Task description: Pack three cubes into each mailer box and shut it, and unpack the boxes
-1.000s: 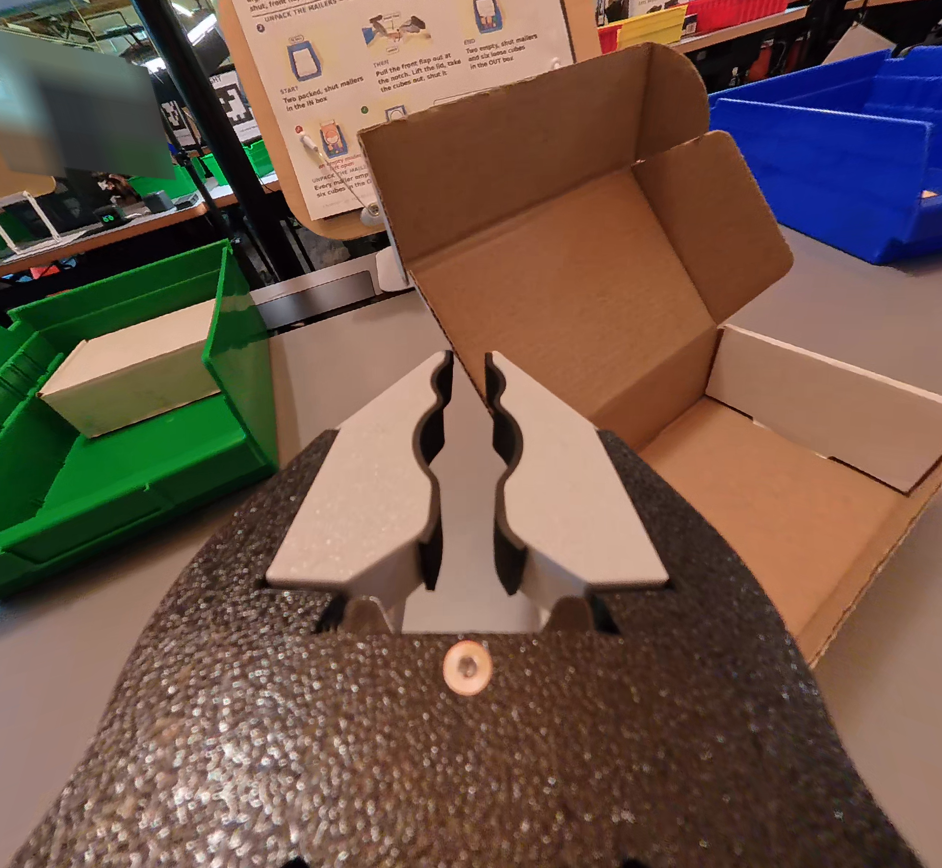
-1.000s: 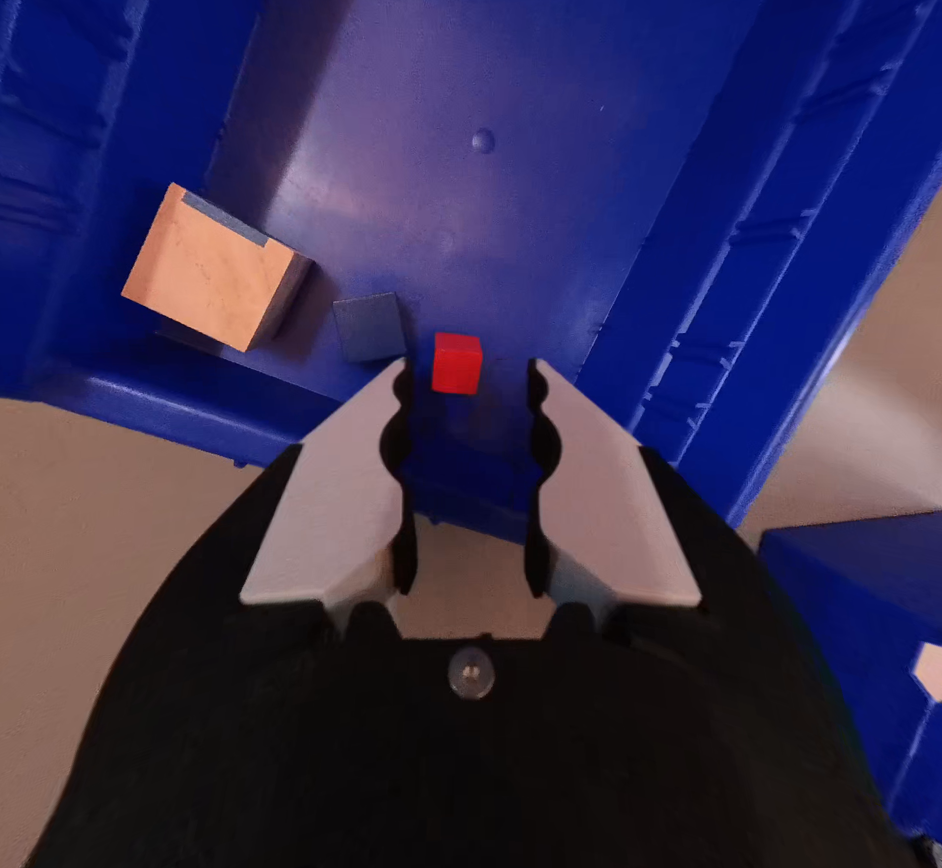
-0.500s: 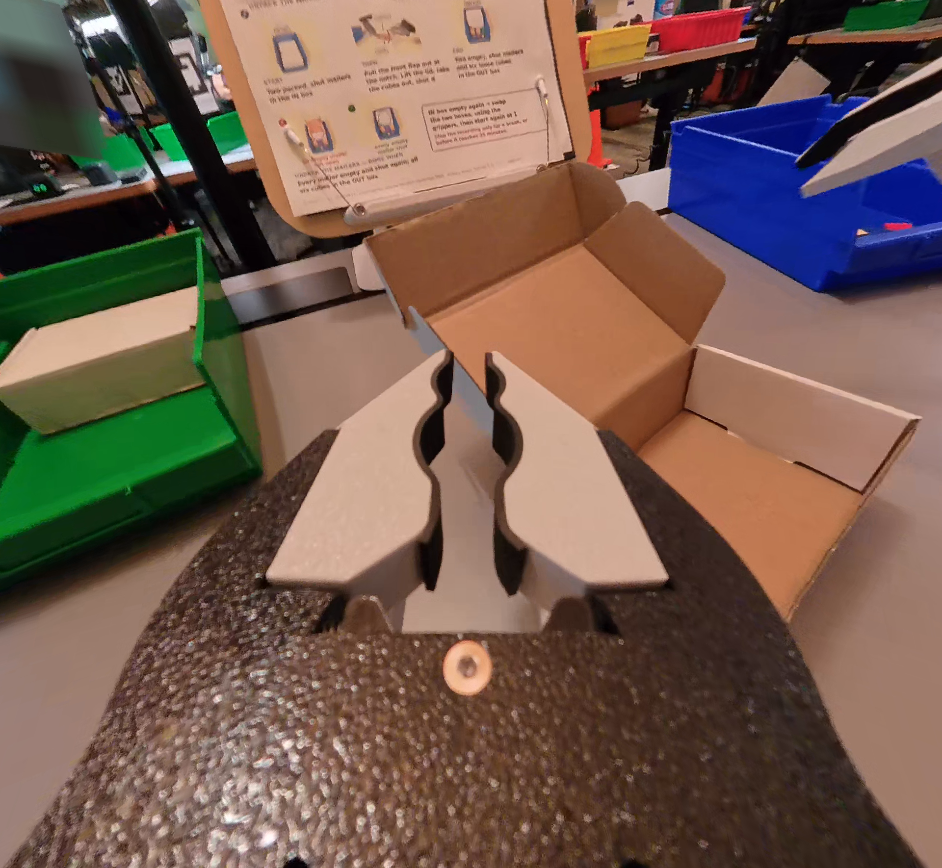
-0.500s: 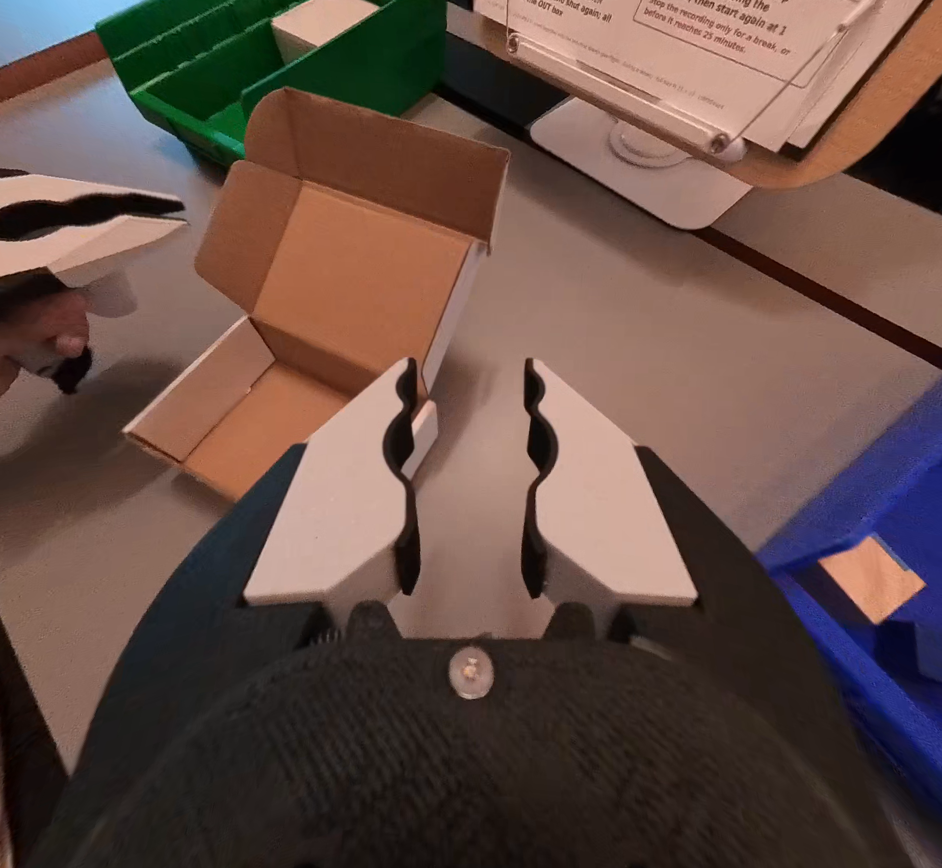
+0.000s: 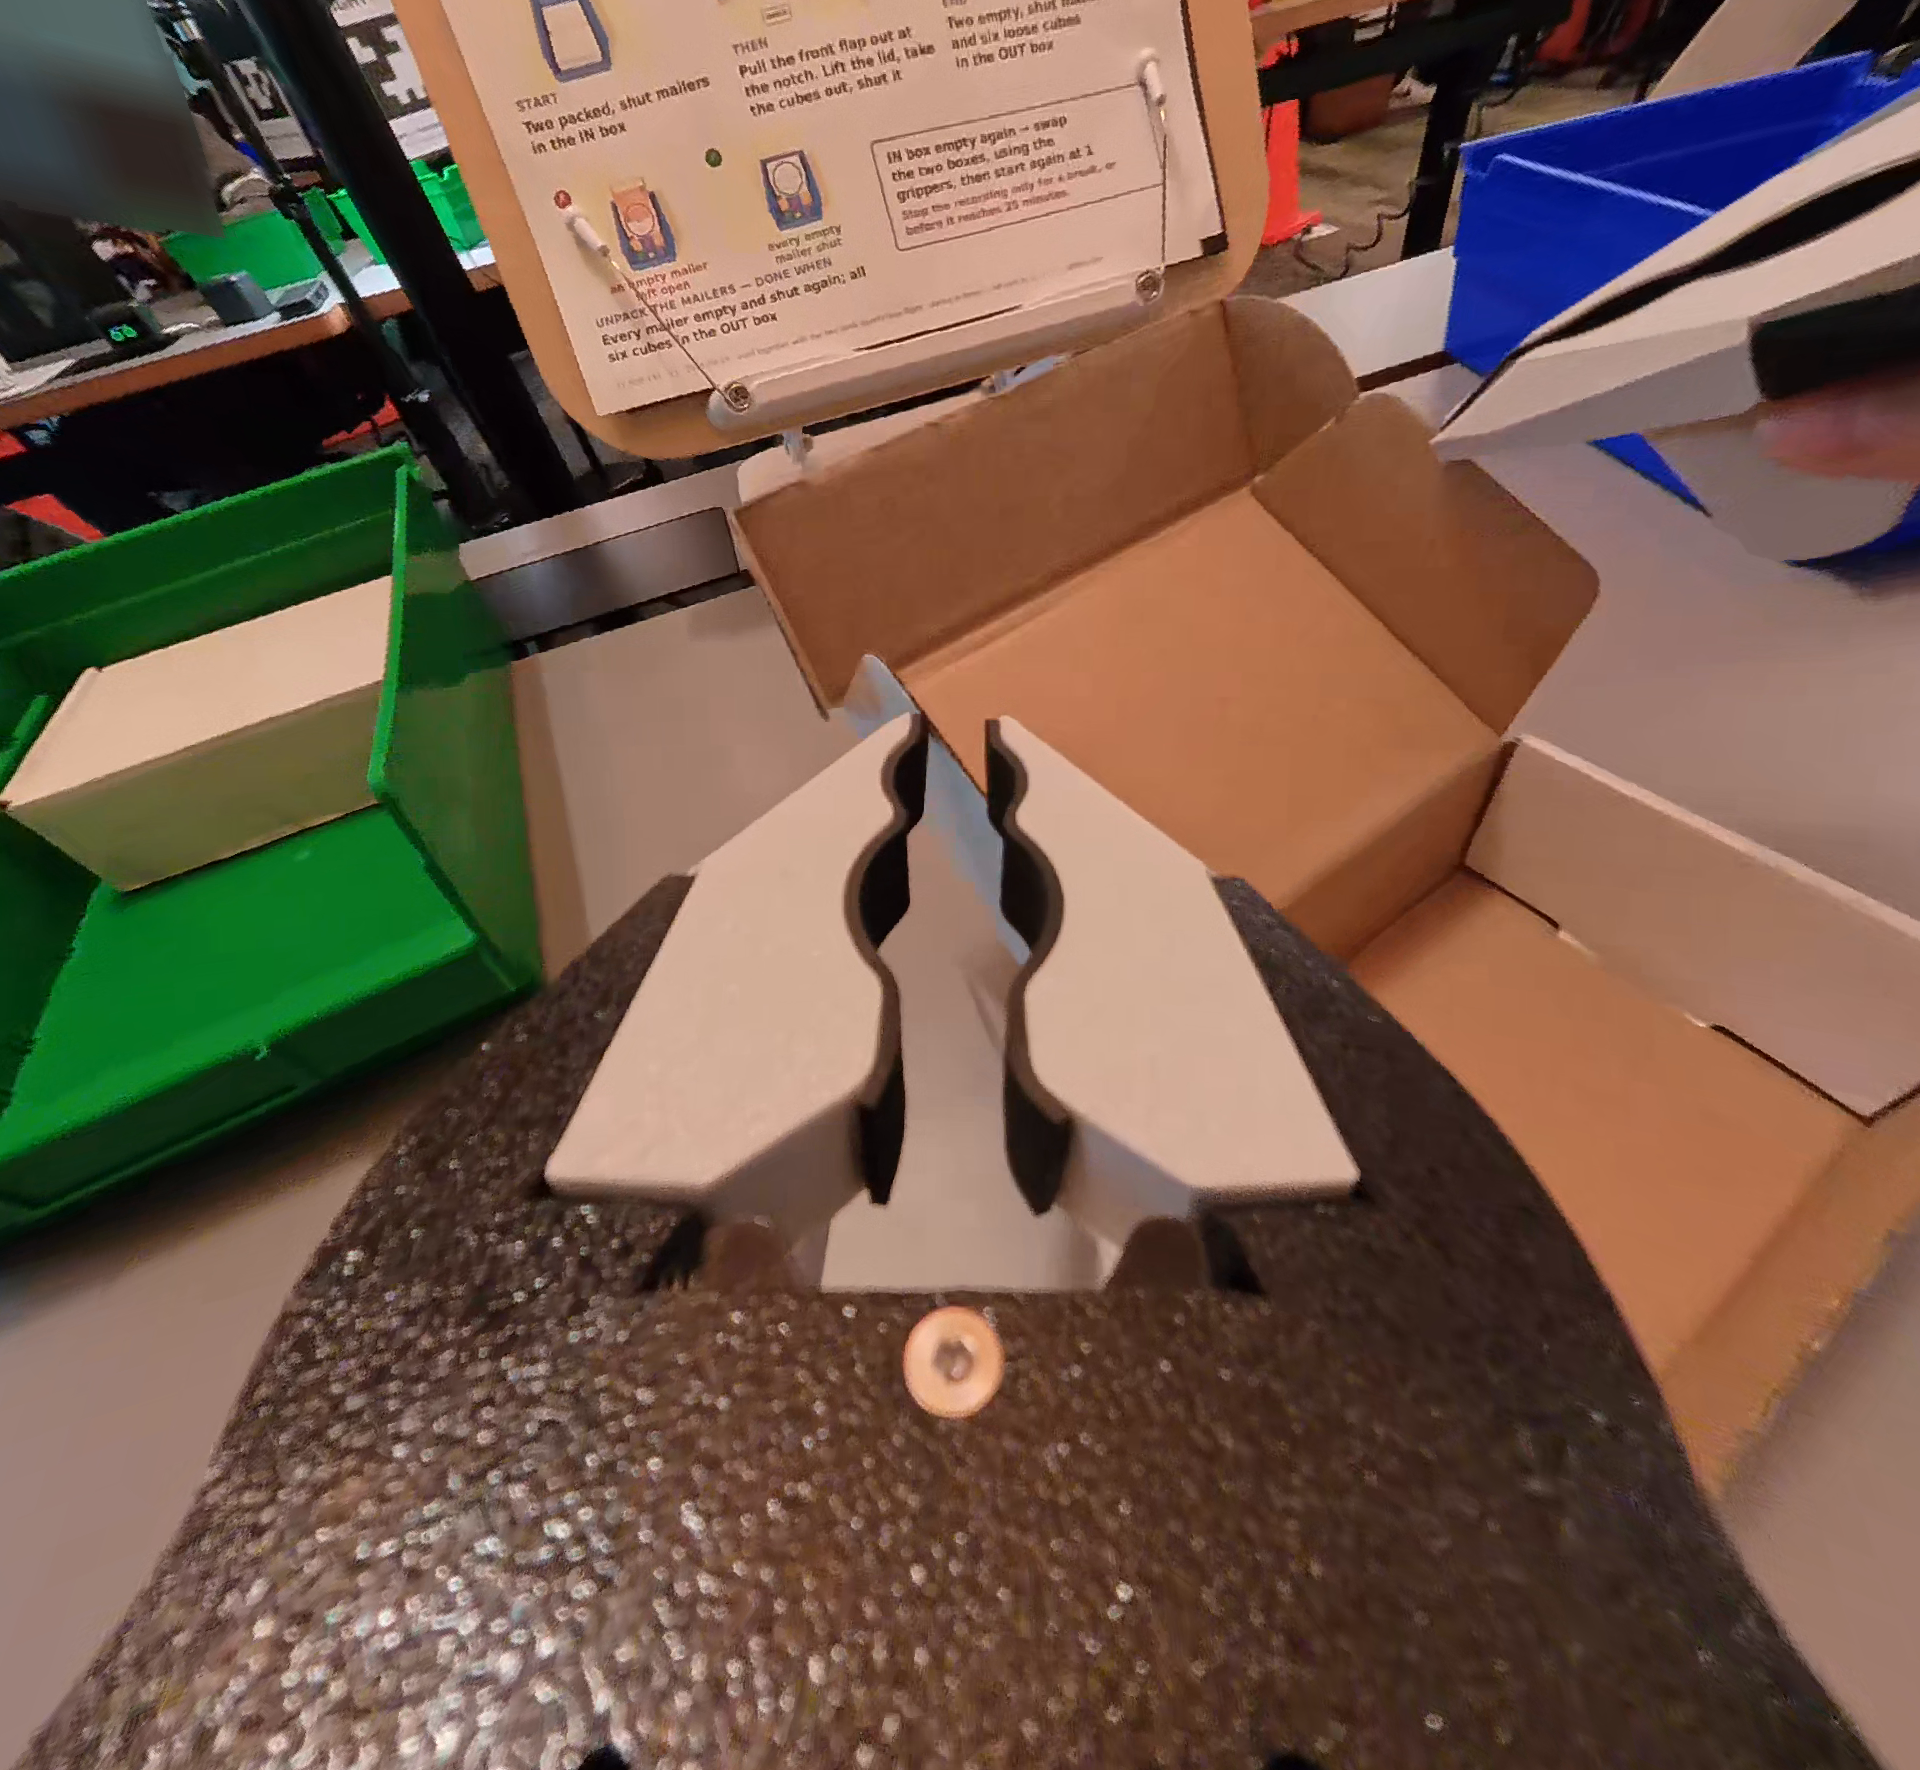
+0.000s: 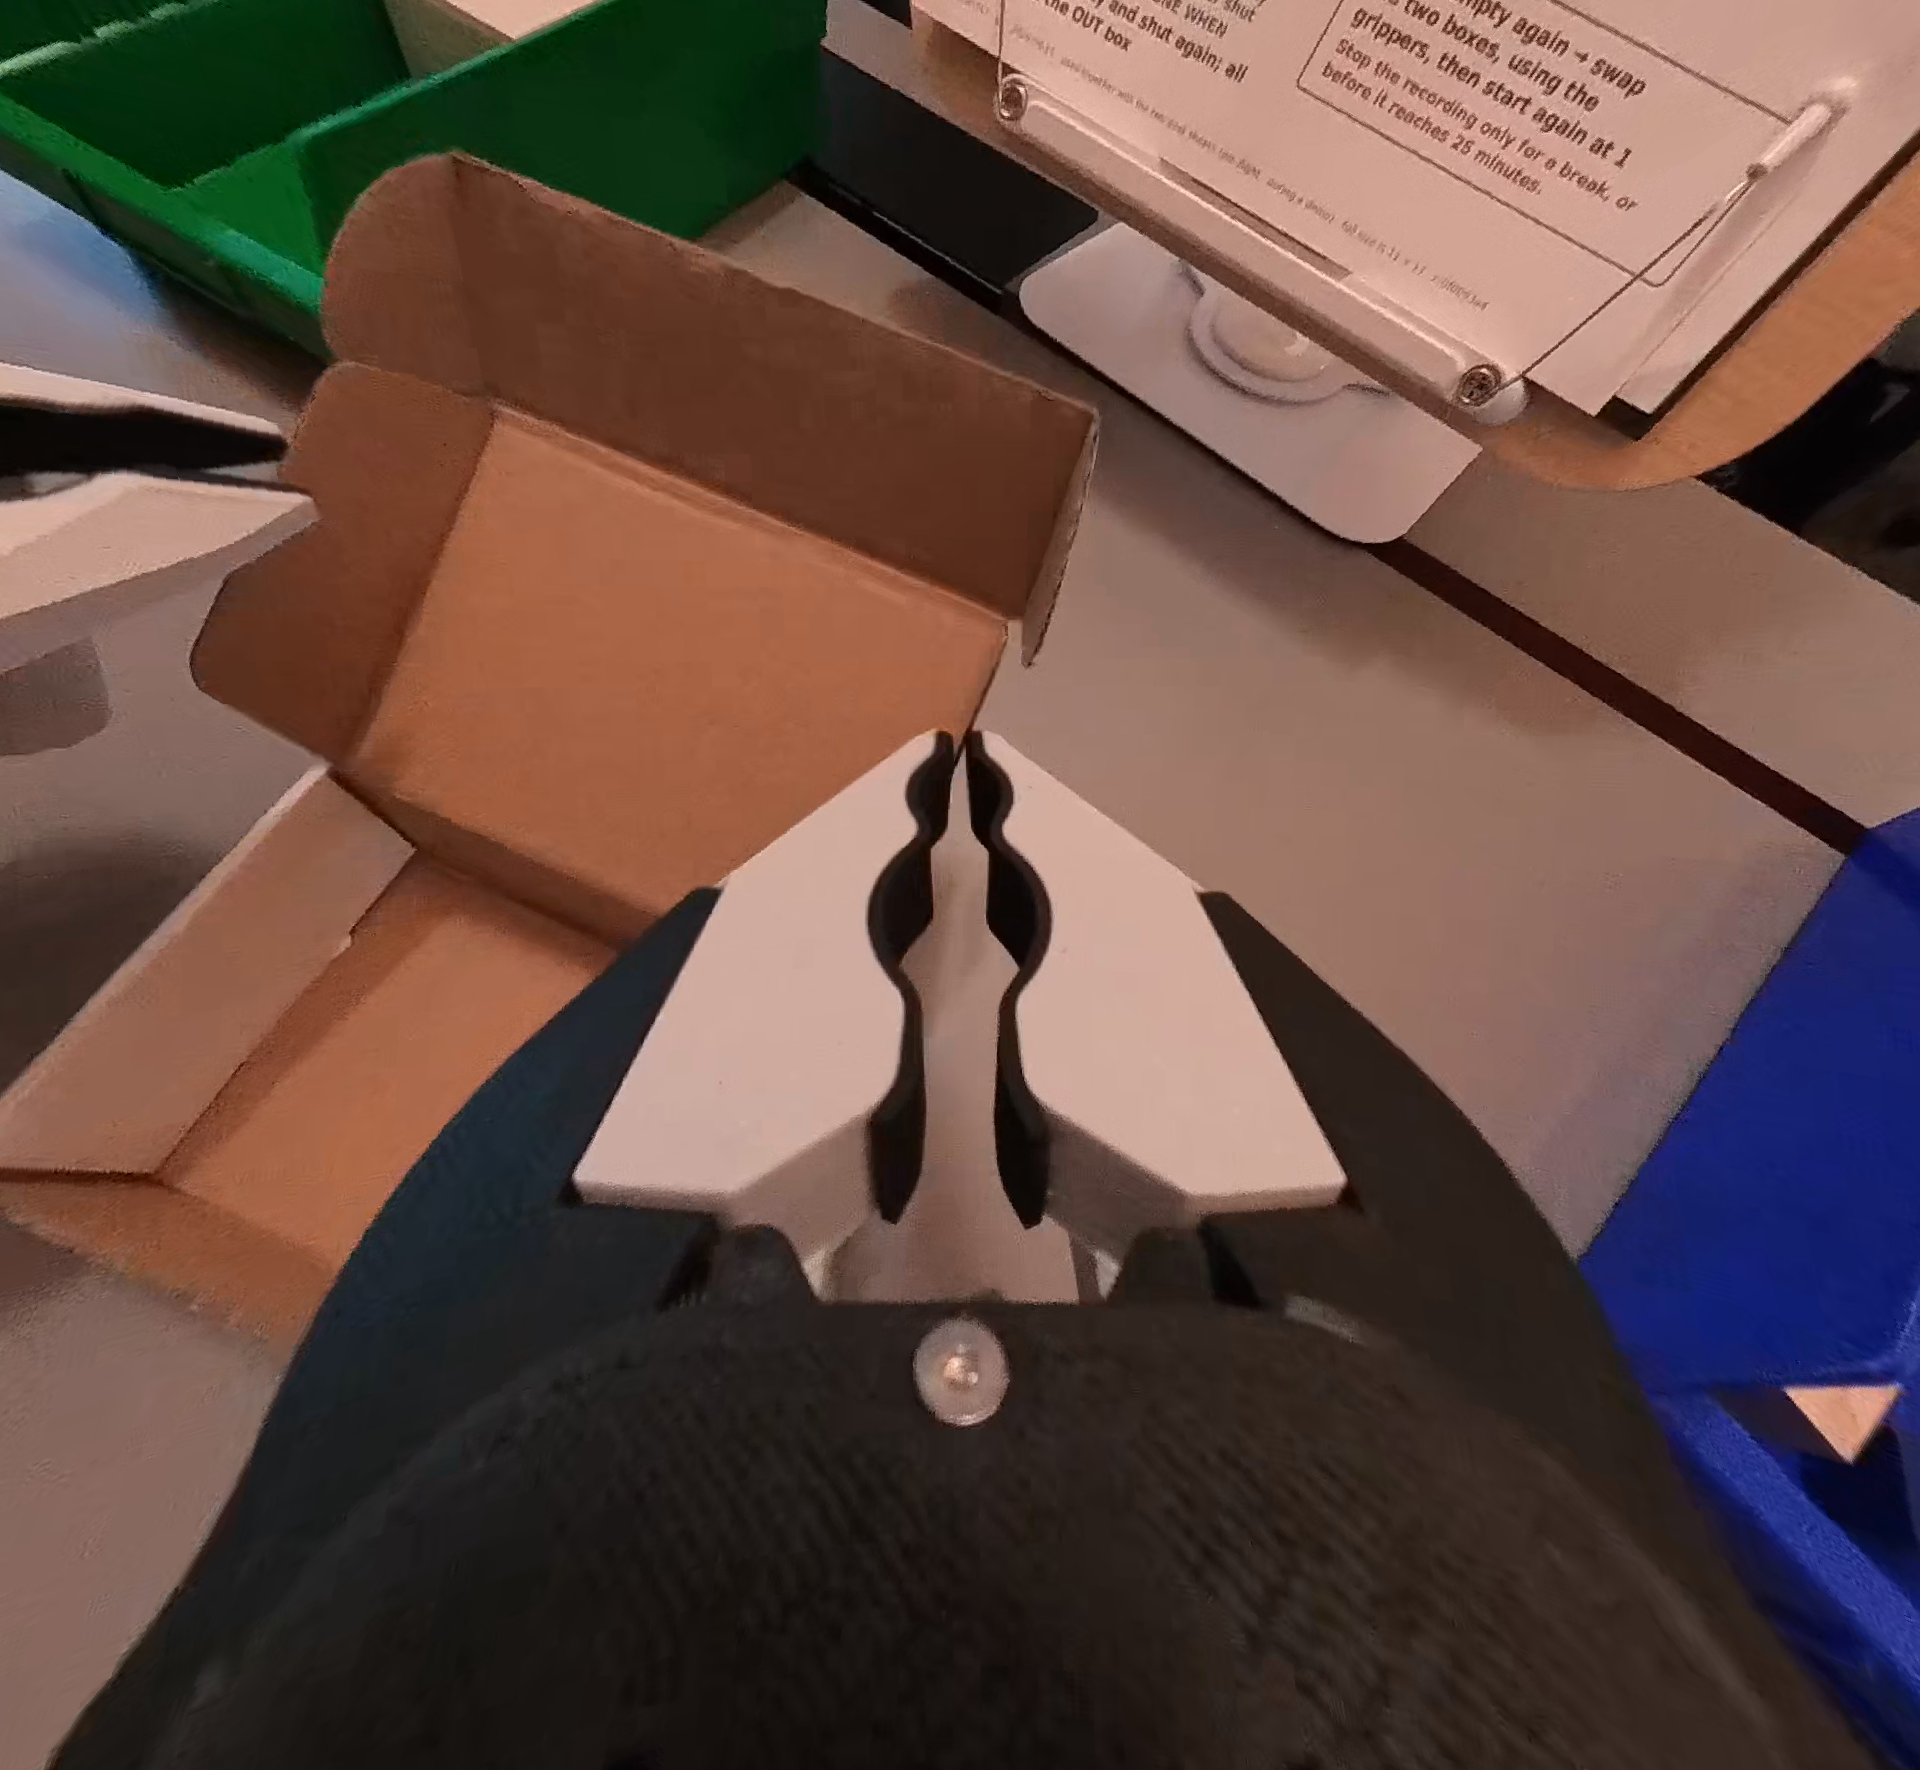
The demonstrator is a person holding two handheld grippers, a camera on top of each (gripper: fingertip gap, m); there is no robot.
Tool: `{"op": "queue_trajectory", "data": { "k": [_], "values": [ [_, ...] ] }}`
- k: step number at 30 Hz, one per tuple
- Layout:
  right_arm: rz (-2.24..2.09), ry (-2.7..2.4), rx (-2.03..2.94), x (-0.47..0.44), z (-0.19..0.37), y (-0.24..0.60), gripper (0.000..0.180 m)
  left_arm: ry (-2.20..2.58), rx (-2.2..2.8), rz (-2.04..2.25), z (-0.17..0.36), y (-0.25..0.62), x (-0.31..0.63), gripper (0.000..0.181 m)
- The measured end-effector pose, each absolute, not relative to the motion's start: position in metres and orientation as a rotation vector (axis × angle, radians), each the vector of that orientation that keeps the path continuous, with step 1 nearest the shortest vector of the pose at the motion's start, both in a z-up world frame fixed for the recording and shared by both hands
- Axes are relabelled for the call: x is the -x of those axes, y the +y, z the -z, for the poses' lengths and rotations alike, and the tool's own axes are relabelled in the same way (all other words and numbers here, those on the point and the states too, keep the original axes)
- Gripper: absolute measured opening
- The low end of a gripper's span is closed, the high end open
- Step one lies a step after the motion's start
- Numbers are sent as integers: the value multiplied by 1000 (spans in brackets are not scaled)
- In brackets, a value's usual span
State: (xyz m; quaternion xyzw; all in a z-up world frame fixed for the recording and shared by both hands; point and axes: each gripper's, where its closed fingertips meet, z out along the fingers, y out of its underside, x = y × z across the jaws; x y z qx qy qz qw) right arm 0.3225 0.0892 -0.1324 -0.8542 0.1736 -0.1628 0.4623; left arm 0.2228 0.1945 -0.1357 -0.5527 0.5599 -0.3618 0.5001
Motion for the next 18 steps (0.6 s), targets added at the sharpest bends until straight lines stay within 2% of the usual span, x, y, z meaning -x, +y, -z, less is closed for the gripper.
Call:
{"op": "queue_trajectory", "data": {
  "k": [2,4,6,7,9,18],
  "values": [
    [384,454,2123,-323,138,89,8,1348,1351,841,136,199,-224,9],
    [389,484,2139,-322,141,85,44,1320,1373,839,134,205,-221,15],
    [371,492,2116,-317,137,84,47,1299,1390,855,133,208,-218,16],
    [342,493,2094,-314,135,86,45,1294,1391,856,132,209,-218,16],
    [345,483,2083,-315,134,89,10,1315,1388,842,135,209,-221,6],
    [349,492,2012,-318,136,101,2,1281,1390,896,130,204,-232,0]
  ]
}}
